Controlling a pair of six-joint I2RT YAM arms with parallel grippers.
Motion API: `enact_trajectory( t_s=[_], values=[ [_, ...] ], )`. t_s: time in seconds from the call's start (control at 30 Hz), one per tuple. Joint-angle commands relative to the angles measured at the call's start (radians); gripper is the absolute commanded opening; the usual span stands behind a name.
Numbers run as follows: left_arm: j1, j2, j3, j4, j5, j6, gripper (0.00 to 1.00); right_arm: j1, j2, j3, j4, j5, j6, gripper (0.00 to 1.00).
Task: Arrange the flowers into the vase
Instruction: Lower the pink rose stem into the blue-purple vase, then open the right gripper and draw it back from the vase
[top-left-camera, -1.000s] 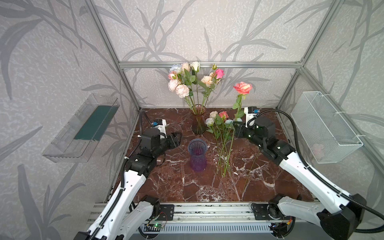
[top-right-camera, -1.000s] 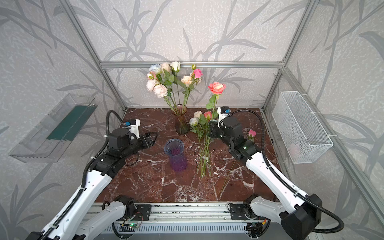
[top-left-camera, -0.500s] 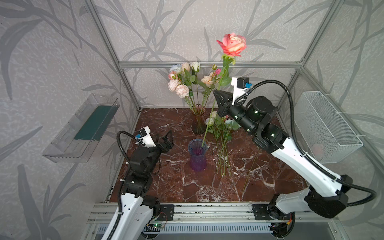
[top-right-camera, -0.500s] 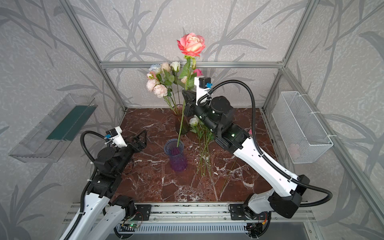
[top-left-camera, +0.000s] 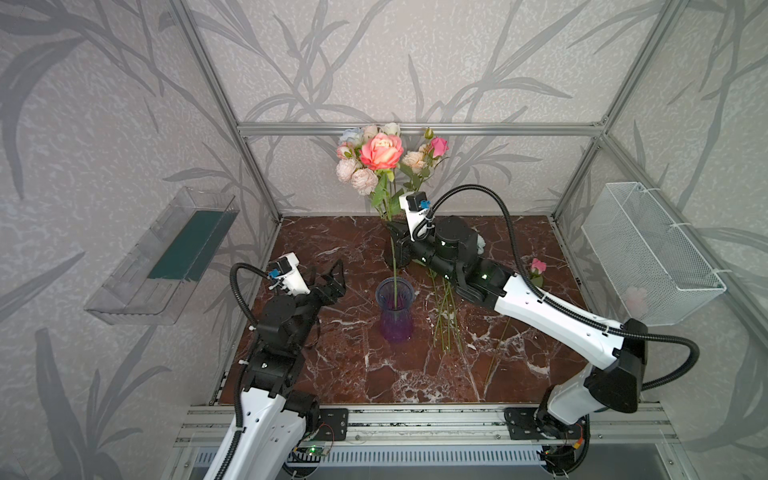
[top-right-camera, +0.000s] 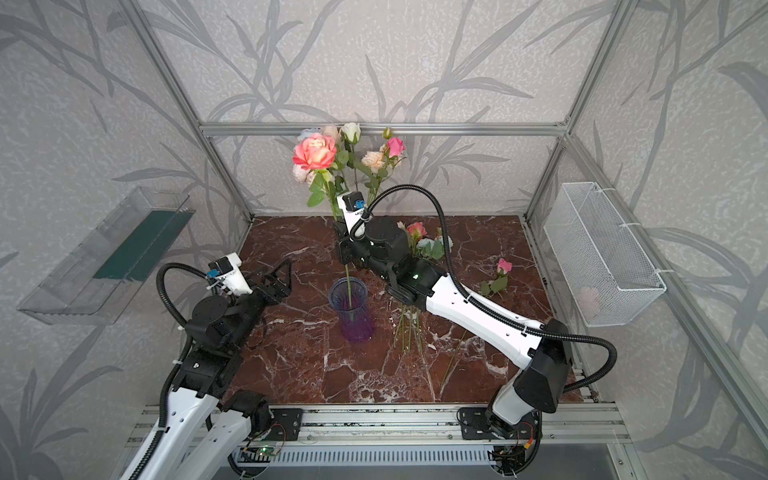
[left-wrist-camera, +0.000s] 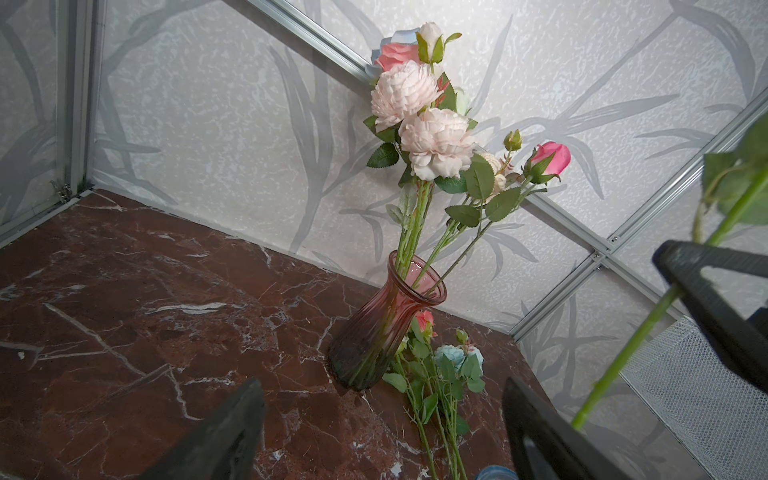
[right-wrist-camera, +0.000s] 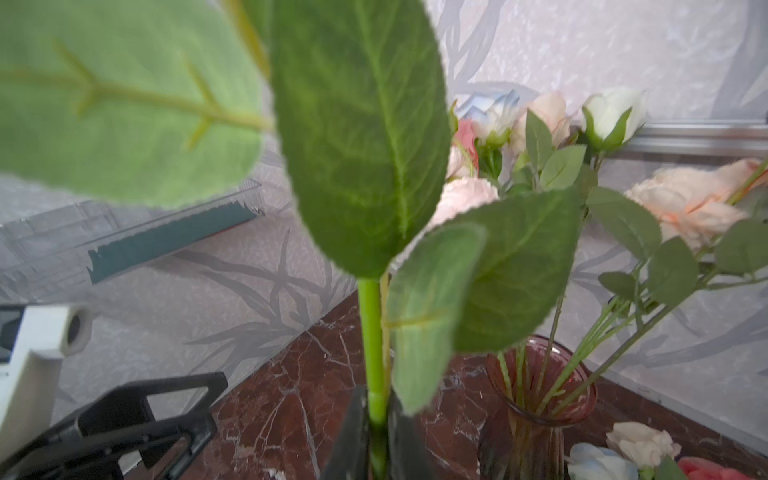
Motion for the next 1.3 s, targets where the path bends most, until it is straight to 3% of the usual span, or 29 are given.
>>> enact_trajectory(
  t_s=[0.0, 0.3, 0.83, 1.1, 1.27],
  values=[
    [0.006, -0.017, 0.009, 0.008, -0.007, 0.009, 0.90, 0.020, -0.025, -0.069, 0.015, -0.030, 0.059, 0.16],
    [0.009, -0.021, 0.019, -0.011, 0.000, 0.010, 0.90, 0.042, -0.090, -0.183, -0.053, 0.011, 0.124, 0.43],
    [0.047, -0.056, 0.059, -0.096, -0.020, 0.068, 0.90, 0.045, -0.310, -0.282, -0.089, 0.029, 0.126, 0.51],
    [0.122, -0.066, 0.051, -0.080, 0.006, 0.049, 0.90, 0.043, -0.434, -0.346, -0.156, 0.149, 0.070, 0.56],
    [0.151, -0.054, 0.056, -0.076, 0.036, 0.049, 0.90, 0.004, -0.498, -0.456, -0.094, 0.239, 0.050, 0.62]
  ],
)
